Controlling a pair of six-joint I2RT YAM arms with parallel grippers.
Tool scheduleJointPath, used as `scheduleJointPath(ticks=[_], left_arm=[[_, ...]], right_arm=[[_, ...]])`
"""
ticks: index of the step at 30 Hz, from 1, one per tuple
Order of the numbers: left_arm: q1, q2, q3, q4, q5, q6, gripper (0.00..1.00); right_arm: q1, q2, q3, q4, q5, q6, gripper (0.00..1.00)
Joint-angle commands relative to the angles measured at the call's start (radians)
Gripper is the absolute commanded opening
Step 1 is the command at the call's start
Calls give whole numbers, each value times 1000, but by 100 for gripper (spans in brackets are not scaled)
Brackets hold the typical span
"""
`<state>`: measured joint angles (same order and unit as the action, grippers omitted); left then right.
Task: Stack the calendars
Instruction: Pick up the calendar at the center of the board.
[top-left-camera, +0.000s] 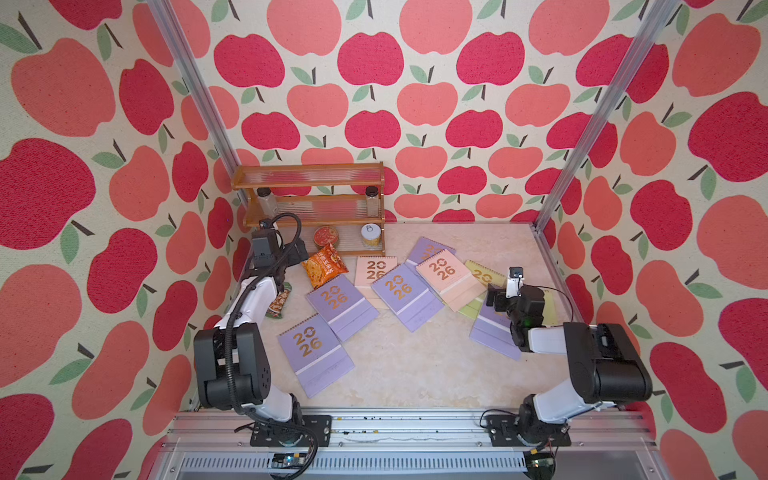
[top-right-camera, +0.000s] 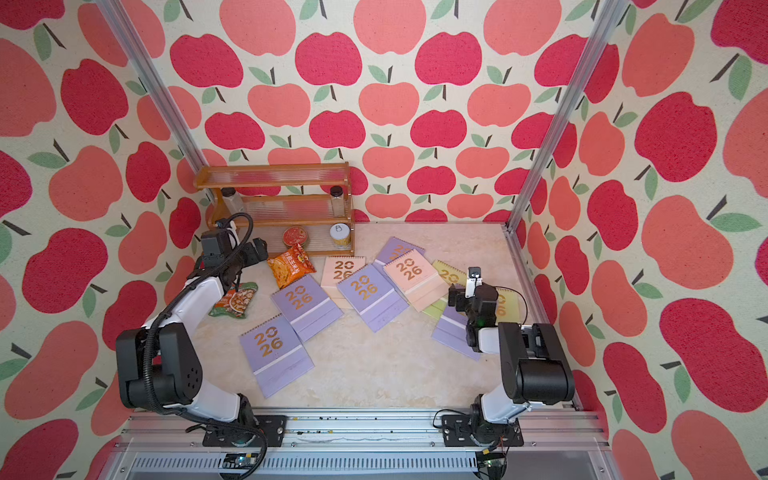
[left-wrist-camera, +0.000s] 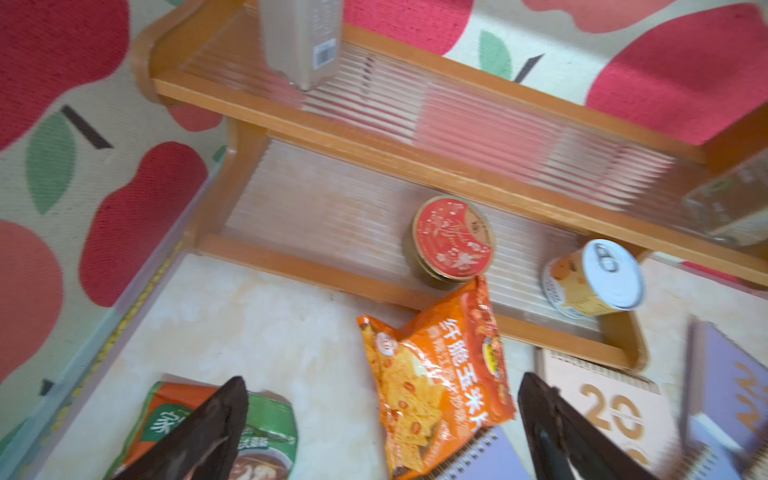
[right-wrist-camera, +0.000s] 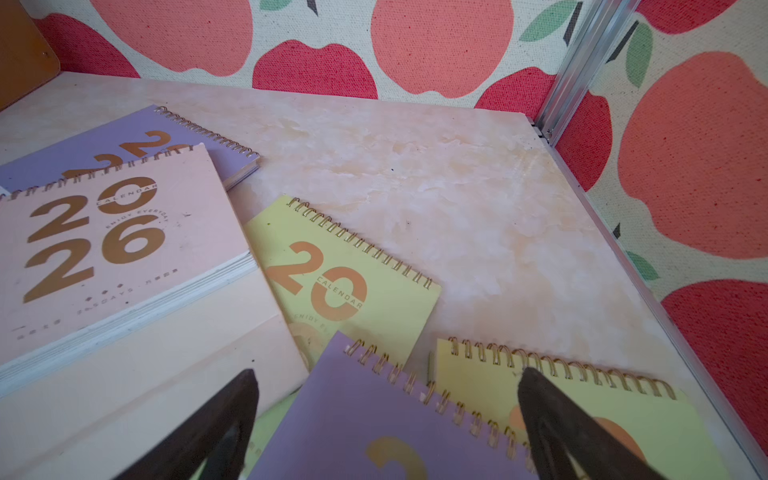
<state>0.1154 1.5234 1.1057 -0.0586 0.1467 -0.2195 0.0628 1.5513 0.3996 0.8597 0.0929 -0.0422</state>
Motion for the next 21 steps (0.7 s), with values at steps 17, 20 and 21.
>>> scheduleJointPath(ticks=[17, 20, 21], left_arm=[[-256, 192, 197, 143, 624, -388, 99], [-369, 245, 229, 119, 520, -352, 99], [-401, 259, 241, 111, 496, -340, 99]], right_arm=[[-14, -21, 28, -63, -46, -11, 99], [-11, -75, 131, -268, -16, -7, 99], [-12, -99, 196, -409, 4, 14, 99]])
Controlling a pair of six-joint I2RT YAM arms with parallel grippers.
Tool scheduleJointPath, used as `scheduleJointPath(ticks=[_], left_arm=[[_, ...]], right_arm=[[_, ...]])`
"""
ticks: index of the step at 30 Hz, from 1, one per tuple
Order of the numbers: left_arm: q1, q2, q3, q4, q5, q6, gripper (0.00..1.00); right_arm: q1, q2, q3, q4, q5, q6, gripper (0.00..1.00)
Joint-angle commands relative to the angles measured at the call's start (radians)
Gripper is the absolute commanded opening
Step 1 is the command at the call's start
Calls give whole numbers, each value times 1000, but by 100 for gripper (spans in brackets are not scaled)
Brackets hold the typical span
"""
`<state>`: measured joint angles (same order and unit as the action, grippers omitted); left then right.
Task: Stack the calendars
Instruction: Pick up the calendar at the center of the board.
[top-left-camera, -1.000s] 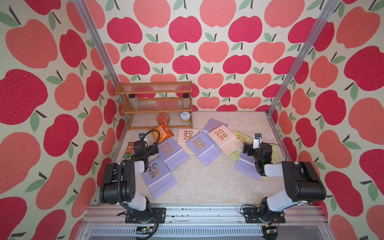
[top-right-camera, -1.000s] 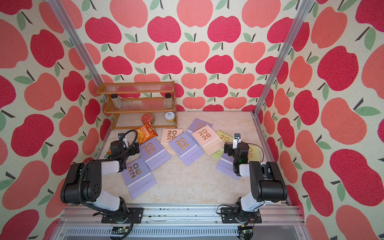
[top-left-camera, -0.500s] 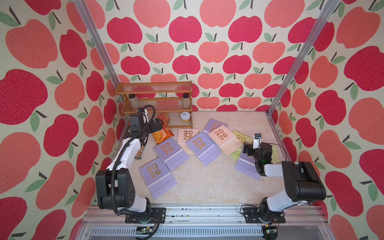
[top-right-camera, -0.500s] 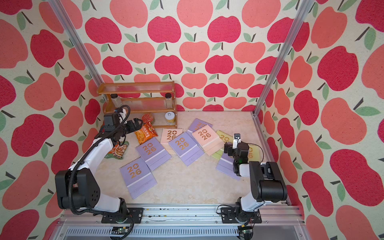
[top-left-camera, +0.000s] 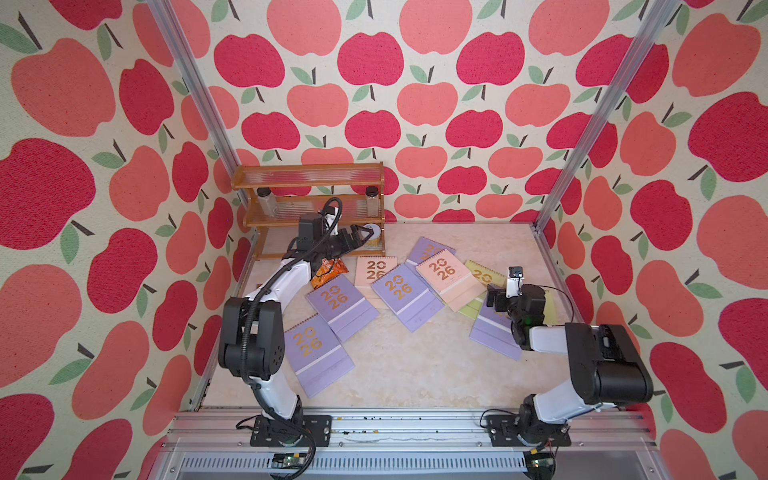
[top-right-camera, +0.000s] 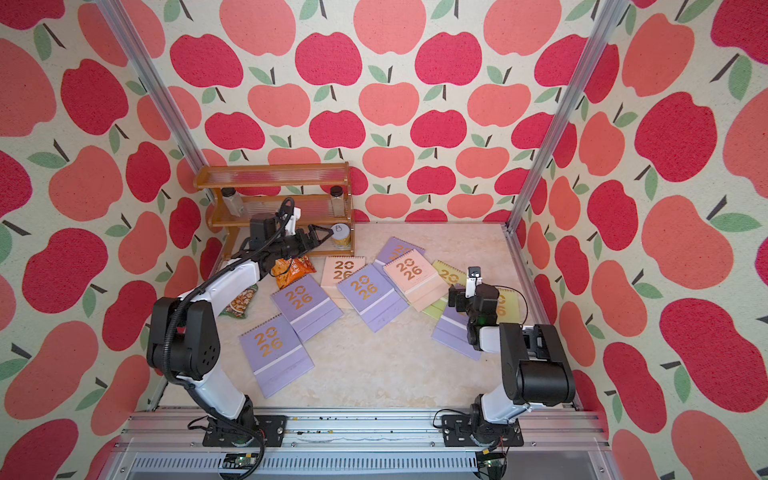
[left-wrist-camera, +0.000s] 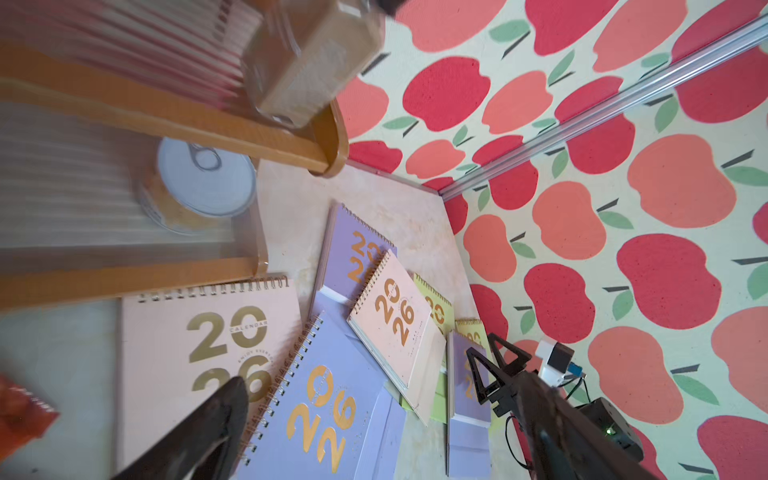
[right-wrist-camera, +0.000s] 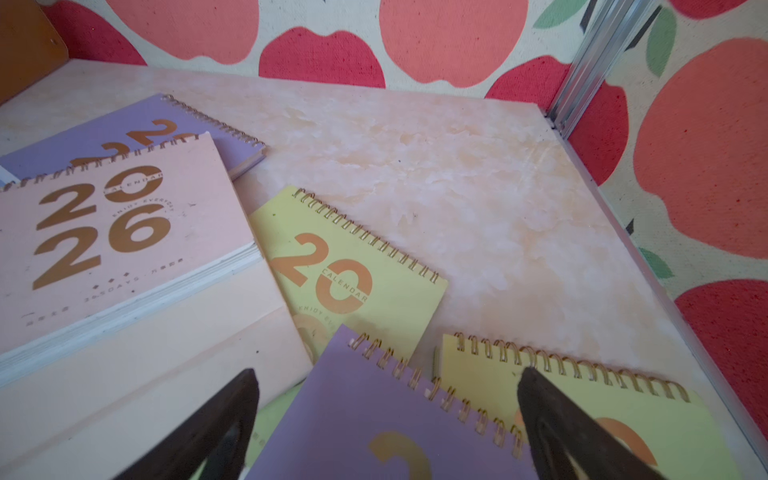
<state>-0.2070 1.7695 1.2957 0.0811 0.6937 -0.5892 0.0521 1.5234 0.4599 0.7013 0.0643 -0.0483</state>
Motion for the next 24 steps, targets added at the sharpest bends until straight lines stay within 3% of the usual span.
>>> scheduleJointPath(ticks=[1, 6, 12, 20, 24], left_arm=[[-113, 29, 66, -40, -79, 40, 99], [-249, 135, 175, -126, -131, 92, 99], [-393, 300, 299, -139, -132, 83, 99], [-528, 507, 500, -193, -154, 99, 99], [-559, 561, 543, -184, -138, 96, 99]], right_arm=[[-2, -87, 193, -372, 38, 32, 99], [-13, -156, 342, -630, 46, 123, 99], [-185, -163, 476, -990, -89, 336, 99], [-369, -218, 376, -1051, -254, 391, 99], [-397, -214, 327, -1045, -299, 396, 99]])
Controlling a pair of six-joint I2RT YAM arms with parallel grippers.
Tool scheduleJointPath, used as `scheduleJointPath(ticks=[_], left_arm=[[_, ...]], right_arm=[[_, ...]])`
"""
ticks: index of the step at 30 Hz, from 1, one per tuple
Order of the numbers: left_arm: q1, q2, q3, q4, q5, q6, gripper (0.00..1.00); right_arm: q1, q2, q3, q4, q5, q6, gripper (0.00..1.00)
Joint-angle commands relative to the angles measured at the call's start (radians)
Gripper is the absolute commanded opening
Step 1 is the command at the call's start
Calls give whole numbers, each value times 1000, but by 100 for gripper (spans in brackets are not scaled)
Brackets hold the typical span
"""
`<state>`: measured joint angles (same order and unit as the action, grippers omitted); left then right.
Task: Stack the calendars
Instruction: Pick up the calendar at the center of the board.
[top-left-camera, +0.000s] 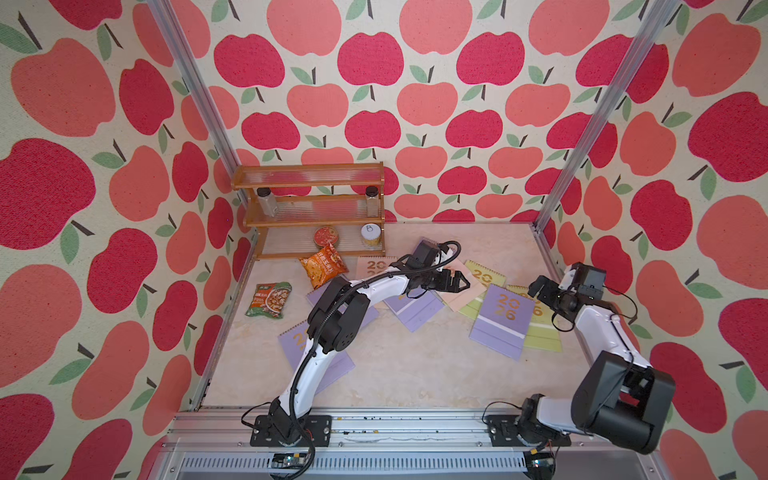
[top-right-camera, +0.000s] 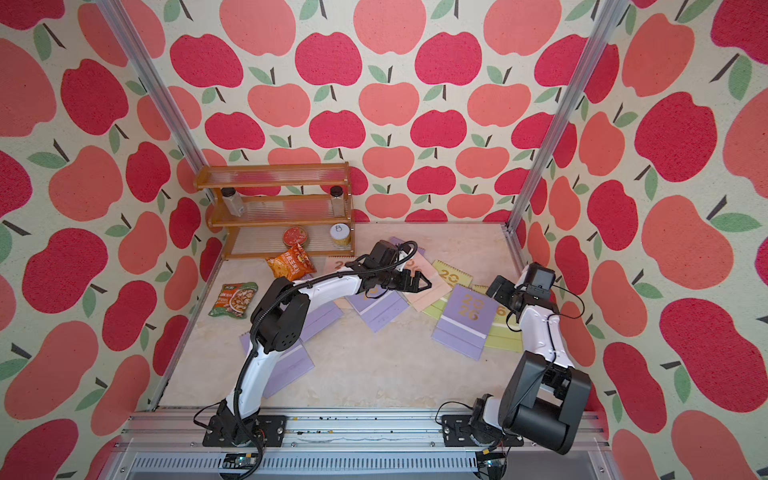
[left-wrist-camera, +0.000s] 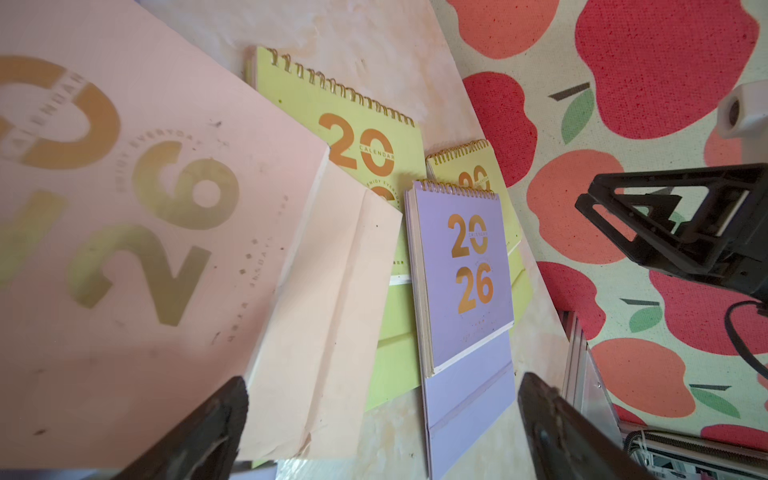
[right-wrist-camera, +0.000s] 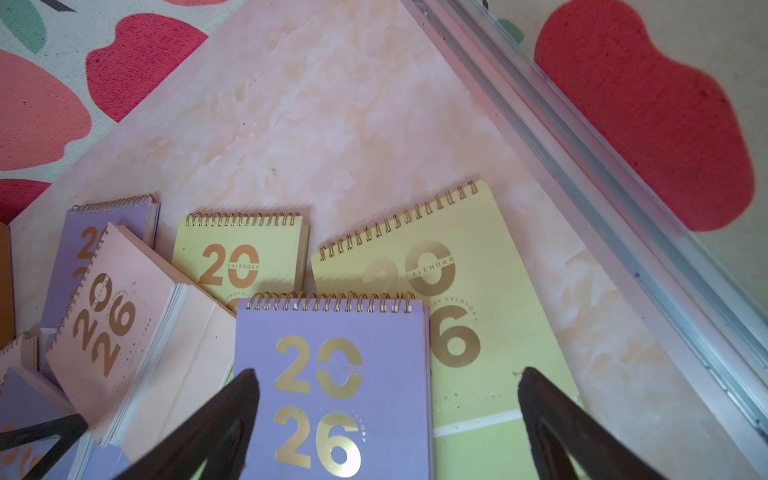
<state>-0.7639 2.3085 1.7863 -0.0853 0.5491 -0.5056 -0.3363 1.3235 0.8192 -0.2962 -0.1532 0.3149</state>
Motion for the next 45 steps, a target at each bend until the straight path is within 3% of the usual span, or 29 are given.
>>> scheduleJointPath(ticks=[1, 13, 23, 45], left_arm=[[-10, 31, 61, -19, 12, 17, 99], [-89, 123, 170, -90, 30, 14, 99], [-121, 198, 248, -105, 62, -25, 99], [-158, 288, 332, -63, 140, -130, 99]], right_arm=[[-12, -7, -40, -46, -90, 36, 99], [-21, 89, -63, -34, -178, 52, 99], [-21, 108, -76, -61, -174, 70, 99], [-18, 130, -163, 27, -312, 99, 99]])
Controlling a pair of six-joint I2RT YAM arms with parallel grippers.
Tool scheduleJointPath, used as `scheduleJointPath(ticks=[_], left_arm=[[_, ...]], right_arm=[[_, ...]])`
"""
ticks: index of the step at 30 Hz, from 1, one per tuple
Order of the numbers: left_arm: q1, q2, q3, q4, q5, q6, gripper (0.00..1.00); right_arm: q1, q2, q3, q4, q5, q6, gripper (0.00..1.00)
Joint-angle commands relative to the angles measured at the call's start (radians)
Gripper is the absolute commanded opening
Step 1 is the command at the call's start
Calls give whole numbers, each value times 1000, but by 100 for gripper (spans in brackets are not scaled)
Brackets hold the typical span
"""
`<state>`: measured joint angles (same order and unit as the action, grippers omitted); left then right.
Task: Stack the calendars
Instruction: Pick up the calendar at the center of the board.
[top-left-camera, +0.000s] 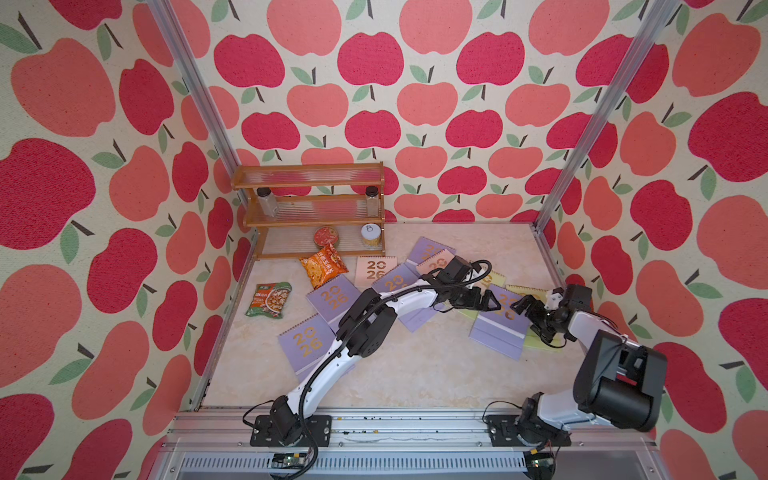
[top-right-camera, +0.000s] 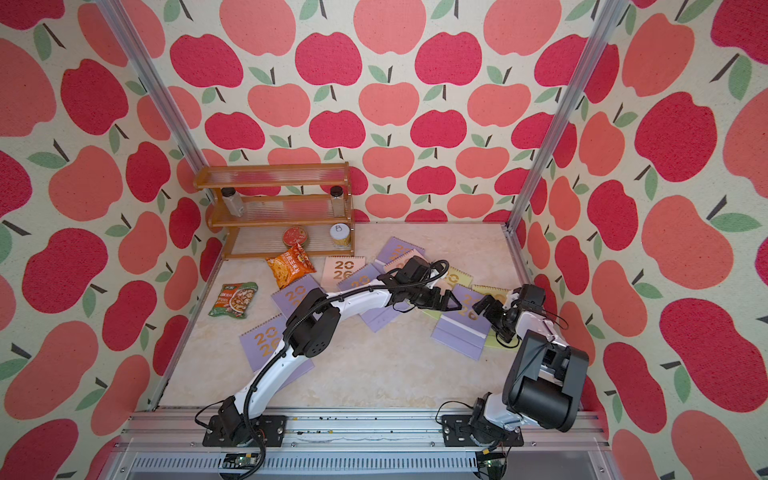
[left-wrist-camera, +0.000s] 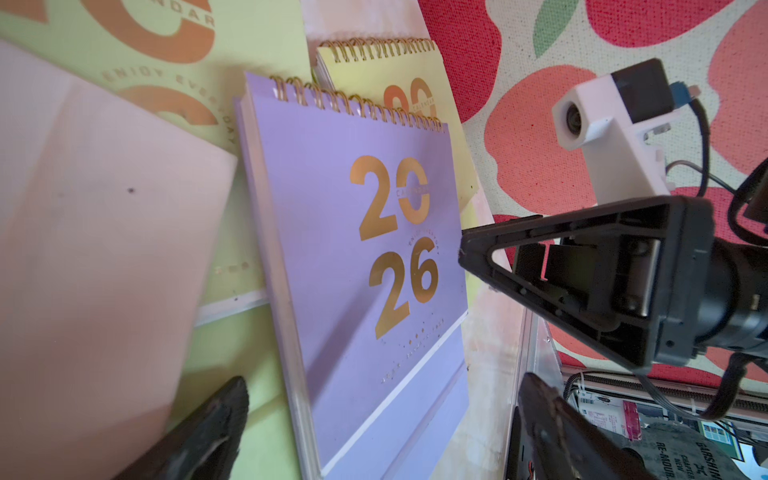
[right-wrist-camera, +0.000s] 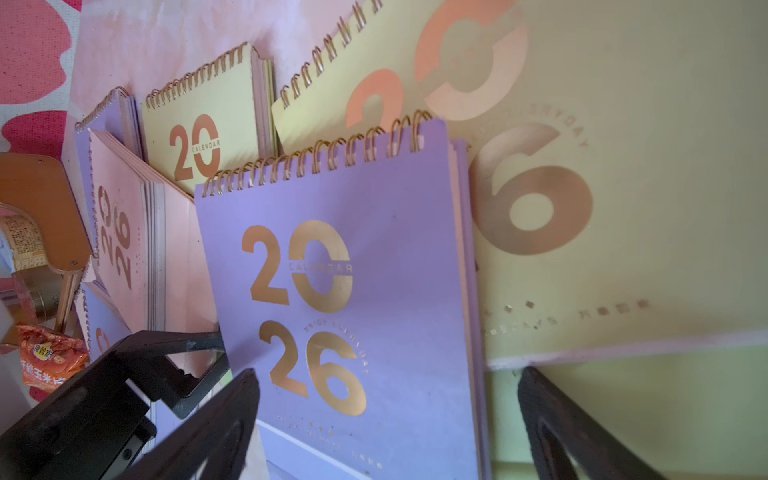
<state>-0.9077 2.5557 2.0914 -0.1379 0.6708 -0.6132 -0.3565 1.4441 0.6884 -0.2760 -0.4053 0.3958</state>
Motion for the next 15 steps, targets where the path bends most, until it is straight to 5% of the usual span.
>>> scheduleJointPath(ticks=[1, 15], left_arm=[[-14, 43, 27, -5, 21, -27, 99], [-14, 21, -9, 99, 85, -67, 99]], right_arm=[[4, 6, -34, 9, -68, 21, 99], [48, -11, -53, 32, -110, 46, 98]])
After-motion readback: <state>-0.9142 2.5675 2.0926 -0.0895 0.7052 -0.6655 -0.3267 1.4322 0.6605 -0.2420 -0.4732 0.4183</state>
